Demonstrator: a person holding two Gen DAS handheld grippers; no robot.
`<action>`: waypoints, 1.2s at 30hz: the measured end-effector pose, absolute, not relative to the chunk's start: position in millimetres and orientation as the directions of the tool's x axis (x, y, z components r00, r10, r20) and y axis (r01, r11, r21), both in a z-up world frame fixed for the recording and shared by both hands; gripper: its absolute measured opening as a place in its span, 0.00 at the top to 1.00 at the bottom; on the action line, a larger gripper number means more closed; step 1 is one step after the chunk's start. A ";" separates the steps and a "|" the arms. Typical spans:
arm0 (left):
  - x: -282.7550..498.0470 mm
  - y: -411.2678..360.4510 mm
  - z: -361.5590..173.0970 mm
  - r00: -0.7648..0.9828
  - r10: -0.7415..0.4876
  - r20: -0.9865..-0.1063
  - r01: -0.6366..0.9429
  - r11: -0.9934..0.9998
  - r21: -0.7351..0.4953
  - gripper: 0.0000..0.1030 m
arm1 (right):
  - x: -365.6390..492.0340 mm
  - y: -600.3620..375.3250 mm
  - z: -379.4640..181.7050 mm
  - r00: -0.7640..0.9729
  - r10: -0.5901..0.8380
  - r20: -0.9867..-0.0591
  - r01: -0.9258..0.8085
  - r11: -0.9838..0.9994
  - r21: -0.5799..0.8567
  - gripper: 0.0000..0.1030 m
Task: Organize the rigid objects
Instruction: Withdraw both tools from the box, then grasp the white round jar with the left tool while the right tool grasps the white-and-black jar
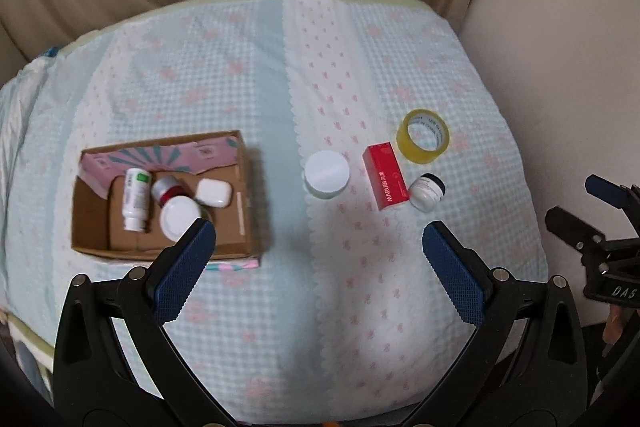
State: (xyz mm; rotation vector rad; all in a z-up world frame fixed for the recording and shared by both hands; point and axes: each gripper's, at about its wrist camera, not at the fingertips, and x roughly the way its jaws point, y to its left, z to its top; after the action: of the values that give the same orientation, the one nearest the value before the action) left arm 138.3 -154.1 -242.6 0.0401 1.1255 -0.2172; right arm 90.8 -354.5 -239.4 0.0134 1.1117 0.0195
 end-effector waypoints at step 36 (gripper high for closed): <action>274.9 -214.1 -519.7 0.280 -0.044 -0.959 0.161 0.987 0.002 0.13 | 199.6 -347.1 -482.3 0.226 0.025 -0.974 -0.363 0.930 -0.060 0.37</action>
State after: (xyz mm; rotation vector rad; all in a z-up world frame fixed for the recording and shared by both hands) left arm 274.9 -214.1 -519.7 0.1055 1.2807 -0.1376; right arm 199.6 -347.1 -482.3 -0.3005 1.3209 0.2731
